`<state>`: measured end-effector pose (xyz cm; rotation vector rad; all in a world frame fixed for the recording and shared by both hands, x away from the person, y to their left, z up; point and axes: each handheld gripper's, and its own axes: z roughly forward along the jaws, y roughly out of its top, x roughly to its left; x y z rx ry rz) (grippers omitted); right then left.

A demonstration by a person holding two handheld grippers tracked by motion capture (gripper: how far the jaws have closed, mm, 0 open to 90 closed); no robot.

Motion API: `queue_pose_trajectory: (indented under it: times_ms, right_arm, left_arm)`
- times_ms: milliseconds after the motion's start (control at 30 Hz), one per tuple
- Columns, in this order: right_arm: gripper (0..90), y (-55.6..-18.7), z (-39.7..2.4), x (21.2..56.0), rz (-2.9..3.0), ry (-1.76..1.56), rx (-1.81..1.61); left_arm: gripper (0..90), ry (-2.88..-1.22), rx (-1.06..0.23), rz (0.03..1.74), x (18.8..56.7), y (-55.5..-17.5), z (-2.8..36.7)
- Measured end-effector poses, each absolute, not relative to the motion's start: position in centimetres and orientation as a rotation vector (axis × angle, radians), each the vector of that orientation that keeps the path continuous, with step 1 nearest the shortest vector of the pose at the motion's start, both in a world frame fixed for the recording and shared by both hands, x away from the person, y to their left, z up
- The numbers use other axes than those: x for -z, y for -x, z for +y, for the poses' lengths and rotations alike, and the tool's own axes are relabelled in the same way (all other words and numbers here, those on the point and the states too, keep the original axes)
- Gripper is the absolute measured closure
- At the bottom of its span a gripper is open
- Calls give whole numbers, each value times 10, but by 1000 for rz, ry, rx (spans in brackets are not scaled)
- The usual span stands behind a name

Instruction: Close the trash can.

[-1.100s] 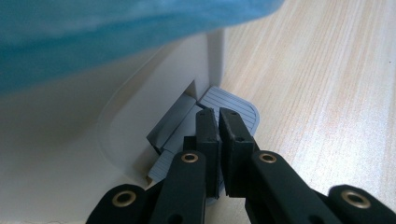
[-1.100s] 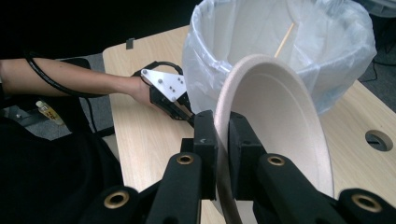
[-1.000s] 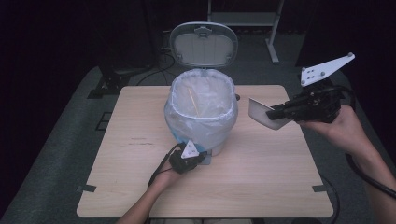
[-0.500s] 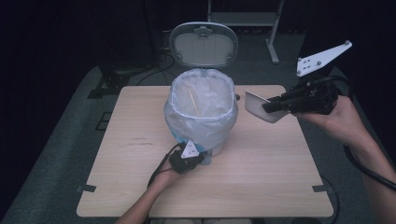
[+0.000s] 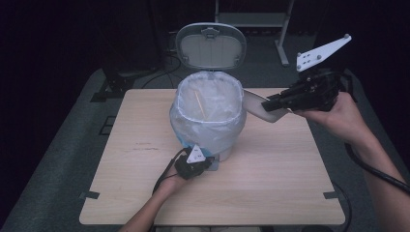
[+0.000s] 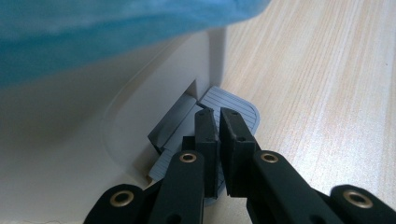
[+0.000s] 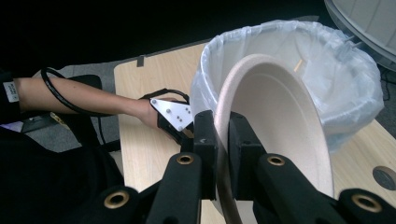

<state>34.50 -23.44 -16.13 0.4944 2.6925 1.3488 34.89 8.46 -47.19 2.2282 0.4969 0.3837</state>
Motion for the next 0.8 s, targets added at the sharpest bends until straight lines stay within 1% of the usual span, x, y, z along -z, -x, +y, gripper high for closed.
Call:
queue_pose_trajectory:
  times_ms: [67,800]
  right_arm:
    - [828,-346,-230,159,2698,-483,-1347]
    - [828,-355,-198,138,2722,-400,-1316]
  left_arm:
    - [866,-2232,-400,483,471,-350,85]
    - [866,-2238,-399,478,471,-350,85]
